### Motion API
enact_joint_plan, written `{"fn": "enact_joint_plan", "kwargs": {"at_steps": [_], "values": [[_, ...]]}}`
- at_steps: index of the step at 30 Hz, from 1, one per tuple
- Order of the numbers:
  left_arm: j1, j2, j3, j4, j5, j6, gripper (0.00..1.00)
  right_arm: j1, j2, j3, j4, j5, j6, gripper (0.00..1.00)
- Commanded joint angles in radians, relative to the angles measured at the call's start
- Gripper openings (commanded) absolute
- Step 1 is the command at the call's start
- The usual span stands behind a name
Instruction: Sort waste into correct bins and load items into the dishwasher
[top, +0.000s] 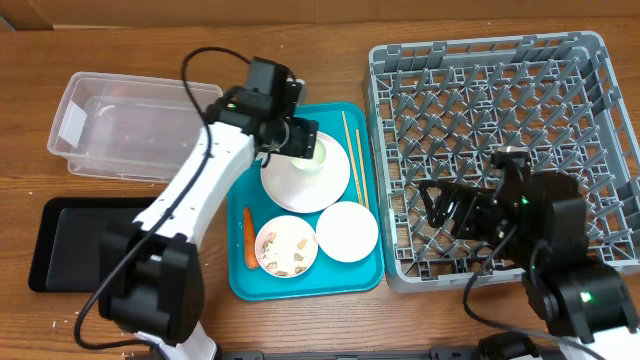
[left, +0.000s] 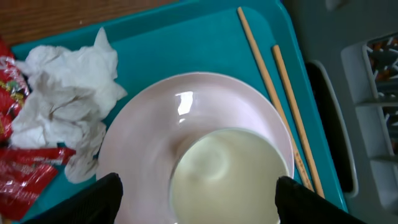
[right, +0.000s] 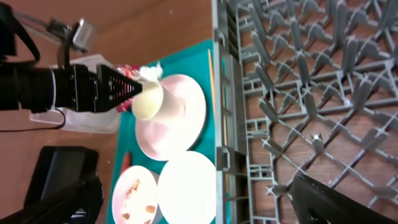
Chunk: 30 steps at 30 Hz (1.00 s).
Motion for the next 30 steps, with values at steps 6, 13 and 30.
{"fn": "enact_joint_plan", "kwargs": {"at_steps": [6, 13, 30], "values": [[-0.033, 0.111, 0.018, 0.003, -0.103, -0.031, 0.58, -0.003, 0.055, 0.027, 0.000, -0.017, 0.008, 1.00], [-0.032, 0.137, 0.018, 0.006, -0.101, -0.030, 0.18, -0.003, 0.061, 0.027, 0.011, -0.017, 0.008, 1.00], [0.054, 0.077, 0.475, -0.383, 0.545, 0.118, 0.04, -0.003, 0.069, 0.028, 0.224, -0.178, 0.008, 1.00]]}}
